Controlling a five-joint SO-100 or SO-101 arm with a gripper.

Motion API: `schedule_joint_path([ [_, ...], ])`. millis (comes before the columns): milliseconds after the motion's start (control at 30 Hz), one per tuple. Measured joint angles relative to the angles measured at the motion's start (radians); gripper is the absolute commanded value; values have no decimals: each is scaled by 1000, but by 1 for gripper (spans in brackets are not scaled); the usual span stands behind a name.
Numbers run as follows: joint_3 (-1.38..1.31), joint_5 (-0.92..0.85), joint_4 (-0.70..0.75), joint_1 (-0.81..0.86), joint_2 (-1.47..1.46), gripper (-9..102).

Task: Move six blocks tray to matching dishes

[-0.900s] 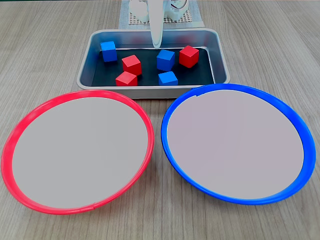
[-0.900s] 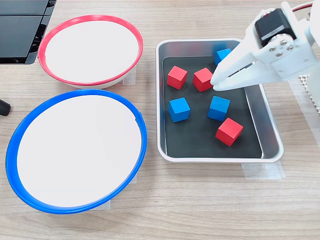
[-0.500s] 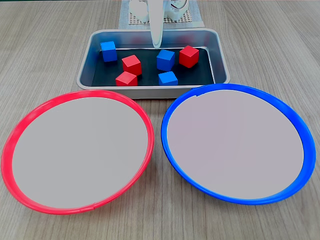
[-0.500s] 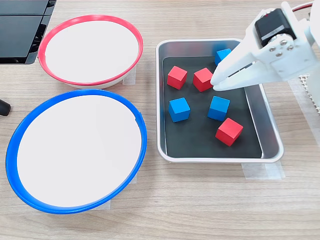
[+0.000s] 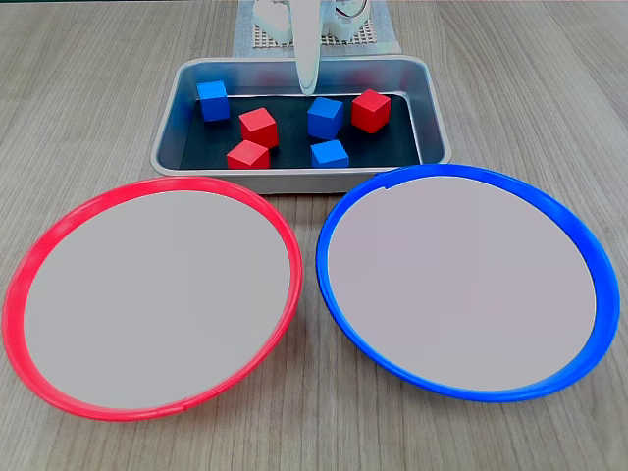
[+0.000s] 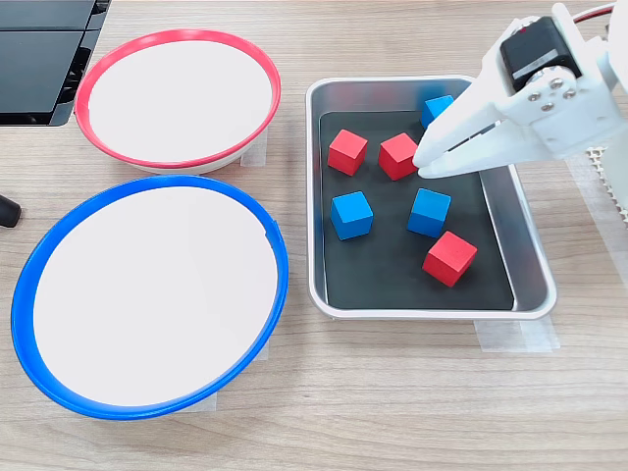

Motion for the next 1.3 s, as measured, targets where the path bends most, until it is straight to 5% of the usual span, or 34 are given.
schedule_joint_path([
  [433,-17,-48,64,-9,-9,0],
  [567,-212,-268,225,124,-250,0],
  [800,-594,-730,293,431,-850,0],
  [967,-712,-1022,295,574,-1045,15],
  [1300,-690,-1129,126,551,-1195,16],
])
